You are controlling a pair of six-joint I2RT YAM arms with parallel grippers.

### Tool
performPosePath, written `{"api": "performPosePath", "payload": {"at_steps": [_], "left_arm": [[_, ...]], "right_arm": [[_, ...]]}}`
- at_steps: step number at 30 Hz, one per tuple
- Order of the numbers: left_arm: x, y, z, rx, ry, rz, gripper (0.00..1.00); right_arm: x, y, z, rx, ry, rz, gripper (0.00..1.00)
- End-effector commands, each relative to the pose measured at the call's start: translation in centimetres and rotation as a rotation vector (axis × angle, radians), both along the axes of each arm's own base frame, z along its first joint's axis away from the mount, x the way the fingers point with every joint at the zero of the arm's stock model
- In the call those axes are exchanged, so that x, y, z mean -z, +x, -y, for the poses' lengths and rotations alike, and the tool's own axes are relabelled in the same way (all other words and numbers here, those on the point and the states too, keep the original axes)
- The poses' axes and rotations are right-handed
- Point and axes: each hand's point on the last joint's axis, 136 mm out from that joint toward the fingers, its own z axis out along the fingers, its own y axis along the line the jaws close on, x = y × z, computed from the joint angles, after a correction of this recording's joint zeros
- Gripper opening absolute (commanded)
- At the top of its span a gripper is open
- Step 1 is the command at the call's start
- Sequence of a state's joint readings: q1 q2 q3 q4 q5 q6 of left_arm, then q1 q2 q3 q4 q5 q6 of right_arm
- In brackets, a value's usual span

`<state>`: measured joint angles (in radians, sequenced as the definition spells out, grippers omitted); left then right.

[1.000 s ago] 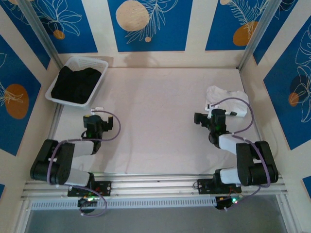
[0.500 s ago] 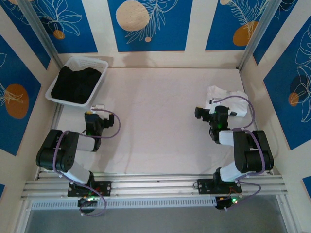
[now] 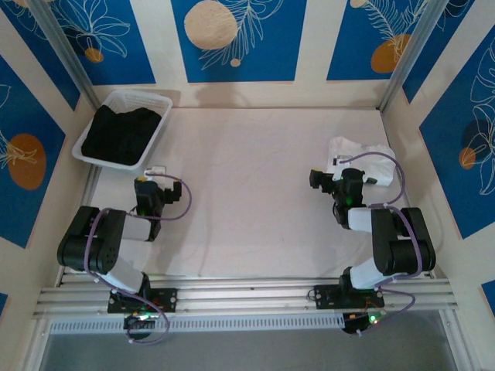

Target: Fold the inside-out t-shirt

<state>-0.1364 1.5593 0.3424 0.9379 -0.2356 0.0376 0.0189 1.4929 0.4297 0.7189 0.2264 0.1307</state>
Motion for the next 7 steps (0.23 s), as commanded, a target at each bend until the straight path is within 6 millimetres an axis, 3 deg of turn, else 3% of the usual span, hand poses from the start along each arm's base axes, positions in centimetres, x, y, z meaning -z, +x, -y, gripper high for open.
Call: {"api": "performPosePath", "payload": {"at_steps": [1, 7], "left_arm": [[-1.25, 0.71, -0.04, 0.014, 0.006, 0.045, 1.0], [-1.26, 0.71, -0.05, 0.014, 0.006, 0.045, 1.0]], "right_arm": [[-0.93, 0.49, -0.29, -0.012, 0.001, 0.041, 0.99], [-0.85, 0.45, -0.37, -0.015, -0.001, 0.038, 0.99]]}}
